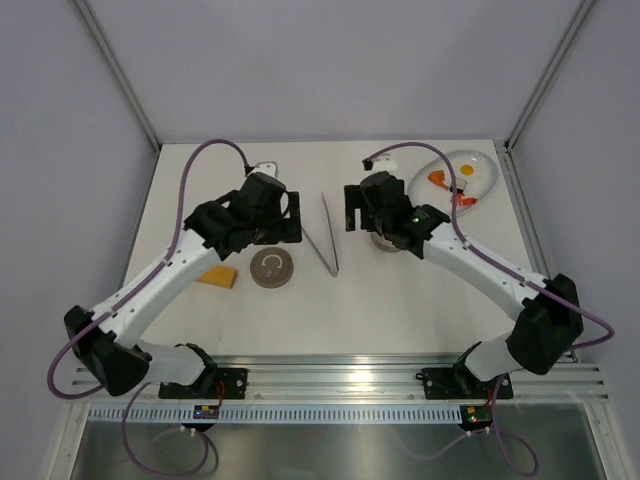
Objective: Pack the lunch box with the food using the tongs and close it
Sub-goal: Place the clamp at the center of the board, then pick up the box lid from the center of the board.
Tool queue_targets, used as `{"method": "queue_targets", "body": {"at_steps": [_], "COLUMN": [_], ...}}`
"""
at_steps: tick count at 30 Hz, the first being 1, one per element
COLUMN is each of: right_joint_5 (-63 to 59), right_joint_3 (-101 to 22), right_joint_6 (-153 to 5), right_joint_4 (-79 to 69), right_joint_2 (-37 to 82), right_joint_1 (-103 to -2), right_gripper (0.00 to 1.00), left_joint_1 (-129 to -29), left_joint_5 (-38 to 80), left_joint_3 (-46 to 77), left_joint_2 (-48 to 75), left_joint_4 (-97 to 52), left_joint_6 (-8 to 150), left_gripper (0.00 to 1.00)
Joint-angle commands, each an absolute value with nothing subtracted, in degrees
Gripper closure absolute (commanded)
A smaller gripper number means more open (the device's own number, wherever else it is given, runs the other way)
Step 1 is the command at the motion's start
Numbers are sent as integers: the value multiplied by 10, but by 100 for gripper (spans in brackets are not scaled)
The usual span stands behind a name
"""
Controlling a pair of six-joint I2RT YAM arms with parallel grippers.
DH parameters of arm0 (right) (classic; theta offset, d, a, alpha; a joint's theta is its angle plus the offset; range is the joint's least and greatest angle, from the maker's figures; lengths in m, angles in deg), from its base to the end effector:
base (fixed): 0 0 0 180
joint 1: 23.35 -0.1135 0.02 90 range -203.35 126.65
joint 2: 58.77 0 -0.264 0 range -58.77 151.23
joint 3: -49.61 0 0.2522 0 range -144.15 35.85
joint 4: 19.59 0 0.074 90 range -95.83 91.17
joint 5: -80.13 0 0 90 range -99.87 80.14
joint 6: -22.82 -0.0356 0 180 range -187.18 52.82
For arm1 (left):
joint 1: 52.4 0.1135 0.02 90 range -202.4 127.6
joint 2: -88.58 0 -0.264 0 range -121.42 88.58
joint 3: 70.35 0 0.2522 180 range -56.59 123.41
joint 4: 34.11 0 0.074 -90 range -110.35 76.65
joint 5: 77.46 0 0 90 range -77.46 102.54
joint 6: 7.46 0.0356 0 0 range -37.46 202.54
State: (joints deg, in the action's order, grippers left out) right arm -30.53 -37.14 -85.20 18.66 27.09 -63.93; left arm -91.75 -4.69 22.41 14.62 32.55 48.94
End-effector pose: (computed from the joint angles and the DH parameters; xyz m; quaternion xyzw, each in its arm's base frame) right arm 0.2652 0.2106 0.3156 -0.0945 0.8803 0.0733 0.4591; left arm 0.2064 -0.1556 0.3684 -0.0075 0.9242 -0.0989 0.3689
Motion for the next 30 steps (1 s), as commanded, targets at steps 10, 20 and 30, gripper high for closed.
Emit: {"method": "queue_targets", "body": {"at_steps": [10,20,30], "right_joint_5": [-369,-353,-332], "right_joint_3": [-237,-220,-220], "right_joint_6": [-880,-887,-887], "right_joint_4": [339,350,344], "right_joint_2": [-11,-34,-26], "right_joint_1": [-488,-488,-488], "right_gripper": [8,9,8], "left_joint_1": [-877,-819,-802], "left_joint_5": [-42,69,96], "left_joint_3": [197,118,96], "left_joint_2": [-65,-87,-103], "left_joint_4": [301,246,218], "left_joint_6": [553,610,619], "left_gripper": [11,21,23]}}
